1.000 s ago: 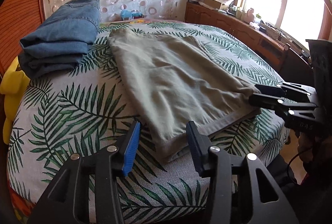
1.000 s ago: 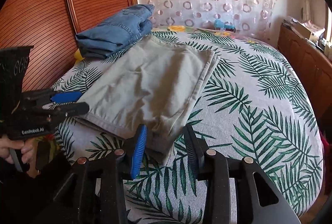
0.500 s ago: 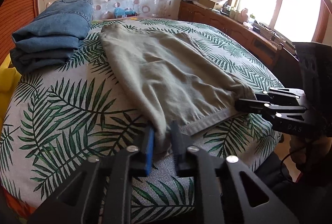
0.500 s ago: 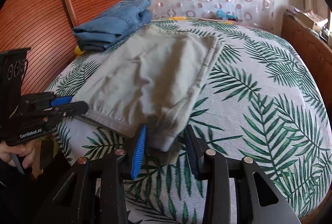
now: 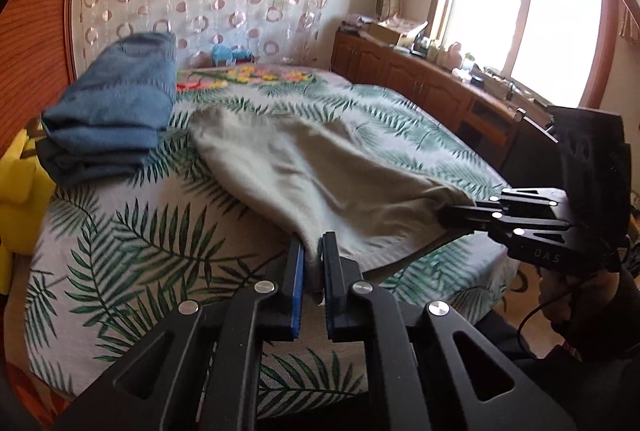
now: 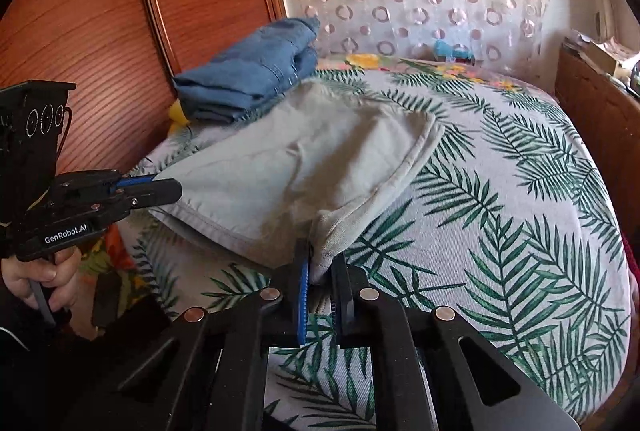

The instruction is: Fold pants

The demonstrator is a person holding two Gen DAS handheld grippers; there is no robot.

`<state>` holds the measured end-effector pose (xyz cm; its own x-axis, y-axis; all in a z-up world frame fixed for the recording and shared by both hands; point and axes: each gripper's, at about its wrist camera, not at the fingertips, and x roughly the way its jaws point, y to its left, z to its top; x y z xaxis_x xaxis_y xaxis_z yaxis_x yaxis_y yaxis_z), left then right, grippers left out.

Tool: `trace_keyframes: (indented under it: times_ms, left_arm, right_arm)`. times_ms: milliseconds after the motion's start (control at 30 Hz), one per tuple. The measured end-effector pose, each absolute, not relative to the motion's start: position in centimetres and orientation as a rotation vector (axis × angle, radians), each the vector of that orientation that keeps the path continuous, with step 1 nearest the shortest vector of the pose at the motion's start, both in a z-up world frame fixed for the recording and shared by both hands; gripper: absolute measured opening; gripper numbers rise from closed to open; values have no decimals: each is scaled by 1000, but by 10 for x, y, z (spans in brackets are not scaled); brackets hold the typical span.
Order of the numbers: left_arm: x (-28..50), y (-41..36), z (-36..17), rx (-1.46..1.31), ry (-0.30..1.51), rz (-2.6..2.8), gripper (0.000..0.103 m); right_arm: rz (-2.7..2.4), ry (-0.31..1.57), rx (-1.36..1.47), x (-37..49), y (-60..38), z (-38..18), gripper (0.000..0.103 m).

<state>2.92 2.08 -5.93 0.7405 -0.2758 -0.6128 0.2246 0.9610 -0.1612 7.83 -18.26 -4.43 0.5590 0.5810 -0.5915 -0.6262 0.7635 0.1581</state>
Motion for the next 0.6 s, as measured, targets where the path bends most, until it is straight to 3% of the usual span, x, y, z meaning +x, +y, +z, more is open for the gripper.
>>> trace_keyframes:
  times_ms: [600]
  left_arm:
    - [4,15,-11,-51,574,-316,9]
  right_arm:
    - [735,554,-54,49,-207,-8,9]
